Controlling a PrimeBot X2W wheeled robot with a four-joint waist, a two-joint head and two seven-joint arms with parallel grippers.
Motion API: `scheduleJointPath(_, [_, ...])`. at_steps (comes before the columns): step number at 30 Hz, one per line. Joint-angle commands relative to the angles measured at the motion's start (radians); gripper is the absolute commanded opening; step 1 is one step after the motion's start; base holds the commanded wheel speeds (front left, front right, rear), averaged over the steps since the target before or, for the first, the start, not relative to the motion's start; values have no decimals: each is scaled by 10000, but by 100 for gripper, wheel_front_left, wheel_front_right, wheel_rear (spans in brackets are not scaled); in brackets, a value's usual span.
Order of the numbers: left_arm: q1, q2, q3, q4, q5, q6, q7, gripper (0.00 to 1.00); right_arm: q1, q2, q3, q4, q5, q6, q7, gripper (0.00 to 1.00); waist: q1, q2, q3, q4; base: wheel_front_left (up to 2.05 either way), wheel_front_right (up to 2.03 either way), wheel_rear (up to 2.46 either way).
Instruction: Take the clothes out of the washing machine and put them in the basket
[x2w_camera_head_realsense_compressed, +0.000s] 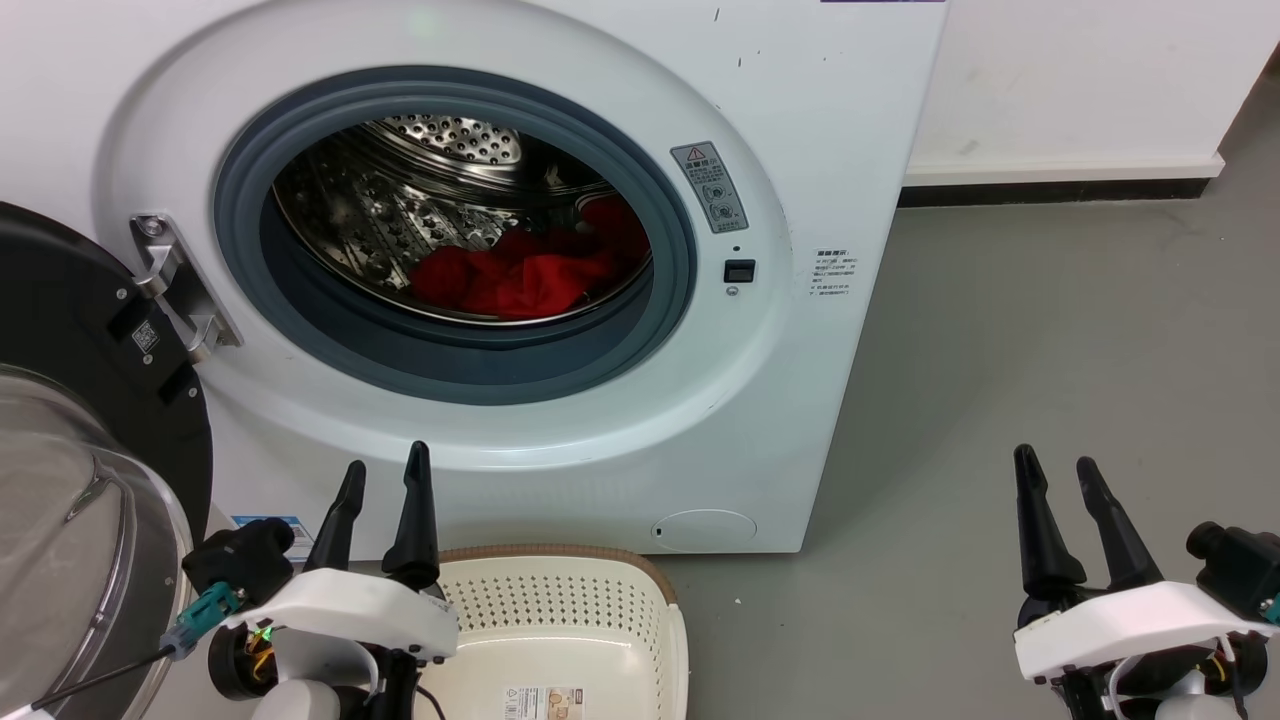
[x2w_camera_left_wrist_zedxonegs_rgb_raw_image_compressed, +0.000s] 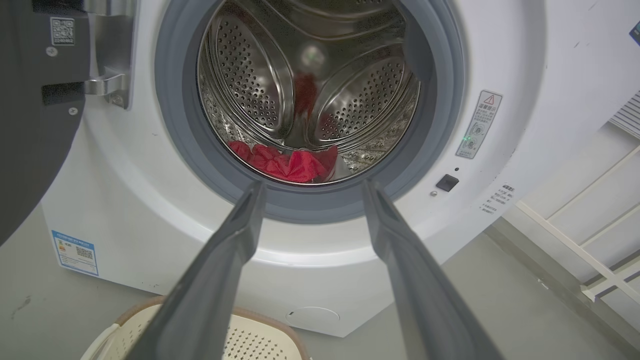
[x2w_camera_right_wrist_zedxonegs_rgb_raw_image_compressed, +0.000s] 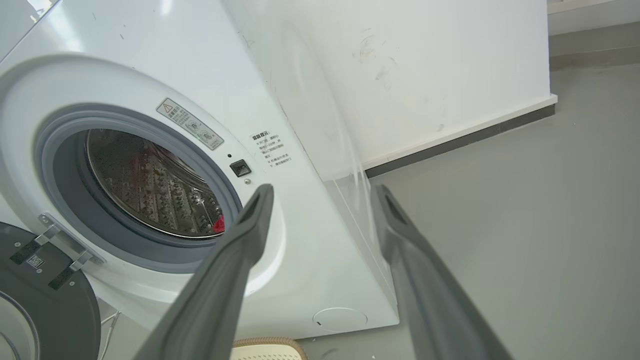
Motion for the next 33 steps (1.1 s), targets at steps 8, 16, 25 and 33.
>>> scheduleJointPath(8, [-292,133,-104,43,981,230,-278,100,61,-11,102,-321,-1128,1,-141,100,0,-1,-17,6,0,0,0])
scheduleJointPath(16, [-328,240,-228,113,1833,403,-480,100,130,-11,157,-451,-1976,0,-209,100,0,-1,-17,-8,0,0,0])
scheduleJointPath(25, [-387,320,-424,224,2615,541,-669,100,191,-10,140,-511,-2751,0,-240,100,0,-1,-17,-8,0,0,0])
scheduleJointPath(33, [-414,372,-554,376,3240,608,-839,100,249,-8,158,-460,-3404,0,-295,100,0,-1,-36,-20,0,0,0])
